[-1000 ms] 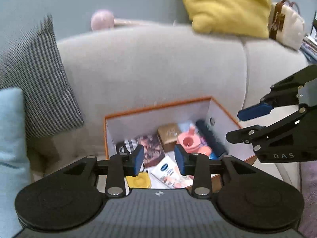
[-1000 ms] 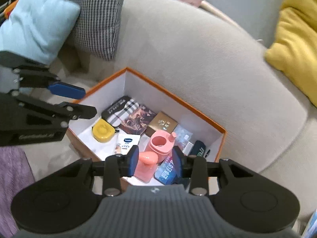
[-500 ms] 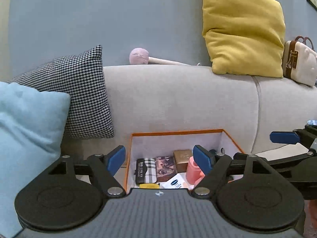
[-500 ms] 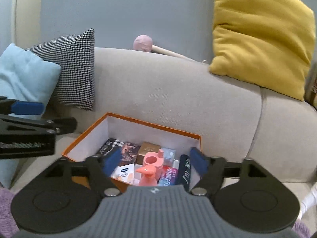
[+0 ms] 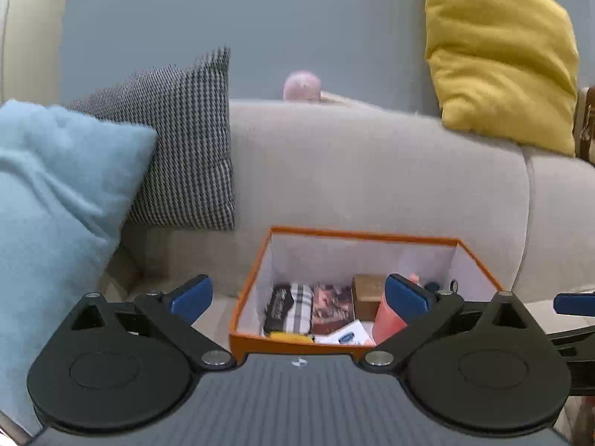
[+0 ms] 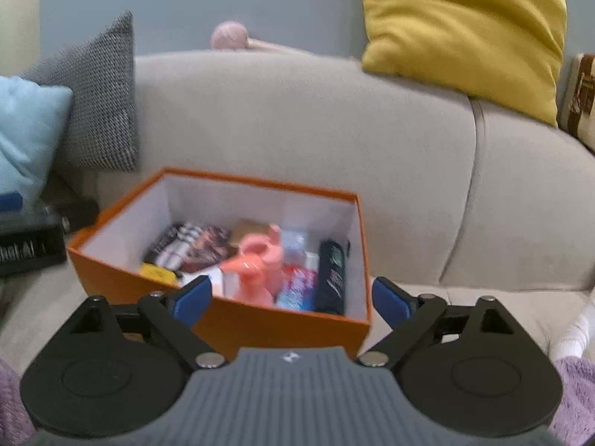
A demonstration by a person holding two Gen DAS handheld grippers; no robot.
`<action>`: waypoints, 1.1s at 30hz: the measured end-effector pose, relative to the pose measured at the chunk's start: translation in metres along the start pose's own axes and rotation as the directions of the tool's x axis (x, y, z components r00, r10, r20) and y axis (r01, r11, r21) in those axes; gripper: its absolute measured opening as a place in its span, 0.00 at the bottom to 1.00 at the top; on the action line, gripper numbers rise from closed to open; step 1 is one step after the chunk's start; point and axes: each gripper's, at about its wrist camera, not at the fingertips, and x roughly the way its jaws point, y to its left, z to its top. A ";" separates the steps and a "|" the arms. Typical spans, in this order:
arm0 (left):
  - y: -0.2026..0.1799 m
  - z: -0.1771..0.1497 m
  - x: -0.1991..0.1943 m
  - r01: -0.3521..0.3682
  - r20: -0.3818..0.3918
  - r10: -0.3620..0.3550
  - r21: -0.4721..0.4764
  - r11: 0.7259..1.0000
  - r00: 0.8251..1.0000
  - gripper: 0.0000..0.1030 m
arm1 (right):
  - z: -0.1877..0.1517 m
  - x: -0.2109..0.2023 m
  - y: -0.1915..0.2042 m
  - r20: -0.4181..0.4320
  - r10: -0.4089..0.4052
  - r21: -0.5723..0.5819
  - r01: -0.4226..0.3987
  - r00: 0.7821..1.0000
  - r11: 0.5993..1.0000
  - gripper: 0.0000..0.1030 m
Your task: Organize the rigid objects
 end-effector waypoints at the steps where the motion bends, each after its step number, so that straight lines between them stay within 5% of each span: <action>1: -0.002 -0.003 0.002 -0.003 -0.006 0.003 0.008 1.000 1.000 1.00 | -0.001 0.003 -0.004 -0.008 -0.002 0.015 0.002 1.000 1.000 0.91; 13: -0.015 -0.018 0.008 -0.034 -0.085 0.046 0.131 0.991 0.995 1.00 | 0.000 0.015 -0.013 -0.076 0.039 0.100 -0.031 0.996 0.995 0.98; 33: -0.007 -0.014 0.006 -0.028 -0.137 0.043 0.109 0.994 0.990 1.00 | -0.001 0.017 -0.009 -0.073 0.028 0.090 -0.021 0.997 0.996 0.98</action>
